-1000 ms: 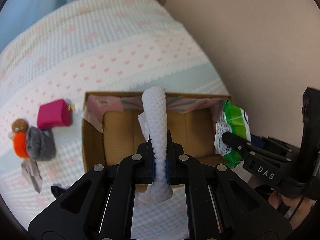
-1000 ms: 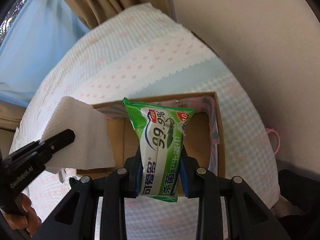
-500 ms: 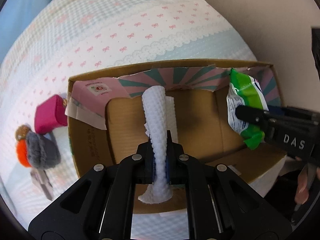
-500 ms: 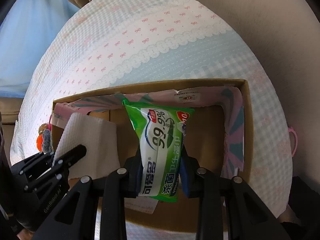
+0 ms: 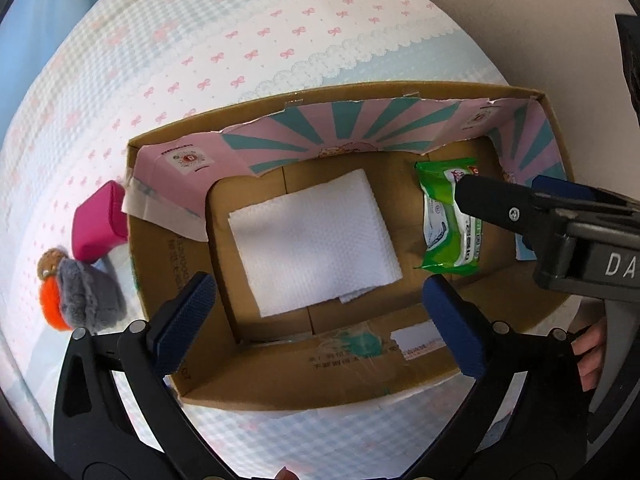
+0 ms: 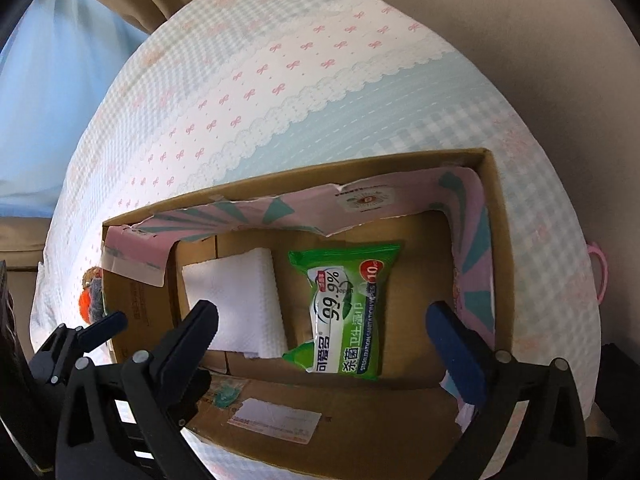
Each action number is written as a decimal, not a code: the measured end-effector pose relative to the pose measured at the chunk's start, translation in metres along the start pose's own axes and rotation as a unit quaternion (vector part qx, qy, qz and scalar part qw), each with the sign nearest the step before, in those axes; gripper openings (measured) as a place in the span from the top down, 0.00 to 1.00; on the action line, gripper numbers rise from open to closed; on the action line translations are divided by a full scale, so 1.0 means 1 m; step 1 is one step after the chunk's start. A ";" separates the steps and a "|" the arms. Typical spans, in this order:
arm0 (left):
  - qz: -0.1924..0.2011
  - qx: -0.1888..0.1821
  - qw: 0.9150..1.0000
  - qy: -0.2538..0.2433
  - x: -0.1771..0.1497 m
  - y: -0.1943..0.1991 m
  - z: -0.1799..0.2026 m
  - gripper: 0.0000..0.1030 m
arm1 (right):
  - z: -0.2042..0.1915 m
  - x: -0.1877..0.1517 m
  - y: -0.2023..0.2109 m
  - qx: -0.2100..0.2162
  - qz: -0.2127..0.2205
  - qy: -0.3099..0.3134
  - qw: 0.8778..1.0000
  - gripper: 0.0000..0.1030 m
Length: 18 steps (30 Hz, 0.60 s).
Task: Organize soft objects
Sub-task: 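Withdraw both tools from the box toward the remaining items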
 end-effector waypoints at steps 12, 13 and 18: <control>0.057 0.000 0.998 0.009 -0.013 0.065 -0.004 0.00 | -0.006 -0.017 0.055 -0.028 0.041 0.007 0.999 0.00; 0.064 0.001 0.998 0.008 -0.015 0.072 -0.005 0.00 | -0.010 -0.019 0.065 -0.032 0.051 0.011 0.998 0.00; 0.108 0.000 0.994 0.008 -0.037 0.121 -0.014 0.00 | -0.033 -0.036 0.119 -0.047 0.097 0.030 0.994 0.00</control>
Point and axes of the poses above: each gripper's, at about its wrist camera, not at the fingertips, and y roughly against the way its jaws point, z to its right, x to its top, the point moved 7 cm from there along -y, roughly the way its jaws point, and after that the axes turned 12 degrees about -z, right-handed, at the moved point
